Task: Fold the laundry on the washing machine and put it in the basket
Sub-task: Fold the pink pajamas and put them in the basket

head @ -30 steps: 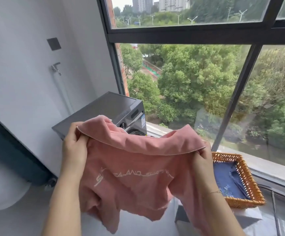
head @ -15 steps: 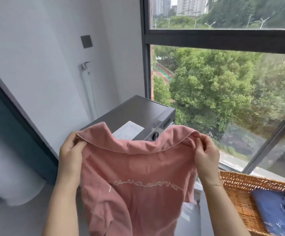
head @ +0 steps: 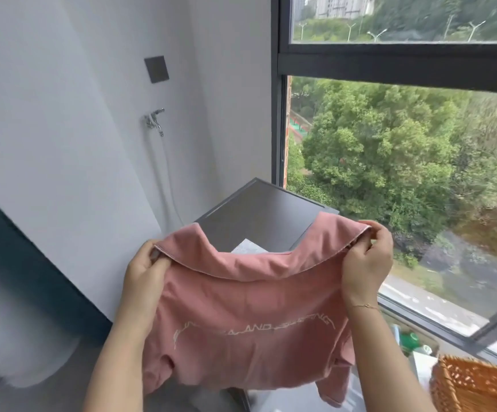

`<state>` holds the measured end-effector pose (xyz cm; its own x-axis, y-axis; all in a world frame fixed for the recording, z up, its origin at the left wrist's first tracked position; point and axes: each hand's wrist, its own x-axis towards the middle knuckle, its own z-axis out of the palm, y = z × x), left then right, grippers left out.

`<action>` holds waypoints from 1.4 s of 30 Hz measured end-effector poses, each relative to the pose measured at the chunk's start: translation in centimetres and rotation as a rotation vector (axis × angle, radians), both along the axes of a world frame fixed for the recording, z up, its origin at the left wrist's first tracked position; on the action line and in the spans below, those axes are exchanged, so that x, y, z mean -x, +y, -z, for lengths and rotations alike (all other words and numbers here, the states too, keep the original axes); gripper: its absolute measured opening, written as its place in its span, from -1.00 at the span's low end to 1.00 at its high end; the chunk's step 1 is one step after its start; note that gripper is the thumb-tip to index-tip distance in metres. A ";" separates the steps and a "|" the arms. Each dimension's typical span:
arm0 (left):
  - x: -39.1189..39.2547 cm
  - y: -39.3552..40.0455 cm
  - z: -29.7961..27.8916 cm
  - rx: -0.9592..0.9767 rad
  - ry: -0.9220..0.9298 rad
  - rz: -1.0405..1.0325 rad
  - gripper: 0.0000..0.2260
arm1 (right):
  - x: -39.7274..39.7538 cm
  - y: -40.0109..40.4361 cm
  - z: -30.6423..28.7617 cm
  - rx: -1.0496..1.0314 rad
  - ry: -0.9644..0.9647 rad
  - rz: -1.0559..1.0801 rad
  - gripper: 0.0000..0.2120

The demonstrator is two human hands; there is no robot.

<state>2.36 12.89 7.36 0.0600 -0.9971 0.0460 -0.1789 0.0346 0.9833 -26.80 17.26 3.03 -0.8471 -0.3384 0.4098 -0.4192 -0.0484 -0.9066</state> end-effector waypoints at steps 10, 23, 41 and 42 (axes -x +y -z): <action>3.8 -17.1 0.2 -0.104 0.171 -0.079 -0.87 | 2.5 -22.2 -2.1 -0.031 -0.040 -0.063 -0.80; -2.1 -34.9 7.4 -0.347 0.311 -0.109 -0.92 | -4.9 -43.5 -0.1 -0.227 0.025 -0.176 -0.80; -7.2 -39.8 23.7 -0.652 -0.254 0.306 -0.38 | -21.4 -24.4 20.3 -0.955 -0.031 0.072 -0.56; -6.6 -39.6 23.2 -0.607 -0.268 0.303 -0.47 | -22.0 -23.3 20.9 -1.002 -0.004 0.109 -0.57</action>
